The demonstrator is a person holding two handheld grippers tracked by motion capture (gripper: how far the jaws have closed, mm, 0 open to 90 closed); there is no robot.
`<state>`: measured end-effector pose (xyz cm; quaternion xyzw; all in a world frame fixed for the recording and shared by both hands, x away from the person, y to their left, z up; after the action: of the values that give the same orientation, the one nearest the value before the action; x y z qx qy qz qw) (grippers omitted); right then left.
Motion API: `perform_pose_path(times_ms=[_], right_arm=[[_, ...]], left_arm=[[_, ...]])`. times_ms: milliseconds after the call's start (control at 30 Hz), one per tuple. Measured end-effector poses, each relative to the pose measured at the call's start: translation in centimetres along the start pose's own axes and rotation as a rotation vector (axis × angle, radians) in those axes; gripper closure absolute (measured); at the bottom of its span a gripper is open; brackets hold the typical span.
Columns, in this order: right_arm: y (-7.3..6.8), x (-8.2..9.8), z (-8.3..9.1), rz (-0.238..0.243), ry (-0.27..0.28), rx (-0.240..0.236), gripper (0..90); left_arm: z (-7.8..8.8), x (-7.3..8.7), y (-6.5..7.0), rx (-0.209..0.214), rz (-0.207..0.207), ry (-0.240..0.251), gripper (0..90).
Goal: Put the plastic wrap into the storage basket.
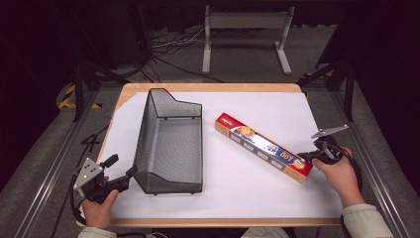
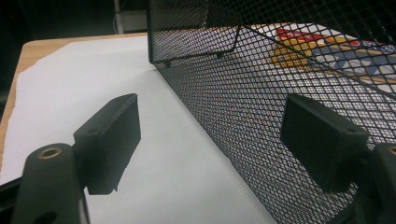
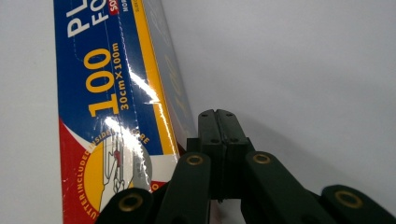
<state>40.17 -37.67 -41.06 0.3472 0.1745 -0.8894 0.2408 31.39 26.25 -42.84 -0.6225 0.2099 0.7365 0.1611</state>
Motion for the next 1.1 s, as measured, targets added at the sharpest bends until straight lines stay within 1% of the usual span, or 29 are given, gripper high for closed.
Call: perform_pose_path(times_ms=[33,167,200,300,367,533,567,633,700,767,800,833,867,900,933,967,1000,1067,1100], right_arm=[[-0.1,0.1,0.0,-0.010,0.000,-0.008,90.0],[-0.8,0.4,0.1,-0.020,-0.013,-0.035,90.0],[-0.8,0.4,0.1,-0.020,-0.013,-0.035,90.0],[-1.7,0.7,0.2,-0.014,-0.027,-0.061,90.0],[-2.4,0.9,0.2,-0.007,-0.037,-0.083,90.0],[-3.9,1.4,0.0,0.018,-0.039,-0.127,90.0],[-4.2,1.5,-0.1,0.019,-0.041,-0.134,90.0],[-4.9,1.5,-0.3,0.038,-0.047,-0.152,90.0],[-5.5,1.5,-0.5,0.051,-0.054,-0.170,90.0],[-5.8,1.1,-0.5,0.079,-0.063,-0.151,90.0],[-5.7,0.9,-0.3,0.080,-0.056,-0.147,90.0],[-5.7,0.5,0.0,0.073,-0.031,-0.144,88.0],[-5.7,0.5,0.0,0.073,-0.031,-0.144,88.0],[-5.7,-0.5,0.8,0.090,0.011,-0.101,78.6],[-5.7,-0.5,0.8,0.090,0.011,-0.101,78.6],[-5.8,-1.0,1.2,0.102,0.027,-0.087,76.5],[-5.8,-1.4,1.5,0.103,0.048,-0.087,72.8],[-5.9,-2.2,2.0,0.094,0.111,-0.085,63.0],[-6.1,-2.4,2.2,0.088,0.137,-0.082,56.7]], left_arm=[[0.0,0.0,0.0,0.000,0.000,0.000,21.1],[0.0,0.0,0.0,0.001,-0.001,0.001,21.1],[0.0,0.0,0.0,0.001,-0.001,0.001,21.0],[0.0,0.0,0.0,-0.003,0.000,0.002,21.1],[0.0,0.0,0.0,-0.005,0.003,0.002,21.1],[0.0,0.0,-0.2,-0.009,-0.001,0.000,21.1],[0.1,0.0,-0.3,-0.013,0.005,0.003,21.1],[0.1,0.0,-0.5,-0.016,0.007,0.005,21.1],[0.1,0.1,-0.6,-0.017,0.018,0.011,21.1],[0.0,0.0,-0.6,-0.018,0.020,0.013,21.1],[0.0,0.0,-0.5,-0.019,0.021,0.013,21.1],[0.0,0.0,-0.5,-0.021,0.018,0.014,21.0],[0.0,0.0,-0.5,-0.021,0.018,0.014,21.1],[0.0,-0.1,-0.6,-0.023,0.015,0.015,21.0],[0.0,-0.1,-0.6,-0.023,0.015,0.015,21.0],[0.0,-0.1,-0.6,-0.025,0.016,0.016,21.0],[0.0,-0.1,-0.7,-0.025,0.015,0.017,20.9],[0.0,-0.1,-0.7,-0.029,0.016,0.020,20.9],[0.1,-0.1,-0.7,-0.031,0.016,0.021,20.9]])
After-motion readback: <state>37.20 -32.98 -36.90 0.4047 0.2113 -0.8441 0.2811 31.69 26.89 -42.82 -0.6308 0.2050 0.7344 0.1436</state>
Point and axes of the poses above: each handheld gripper's, and its own axes: z roughly backward along the jaws, x roughly out of its underside, y roughly to its right, the point moved 1 cm from there along -z, roughly forward along the jaws, and after that the axes turned 11 degrees about y, right-handed, at the moved point
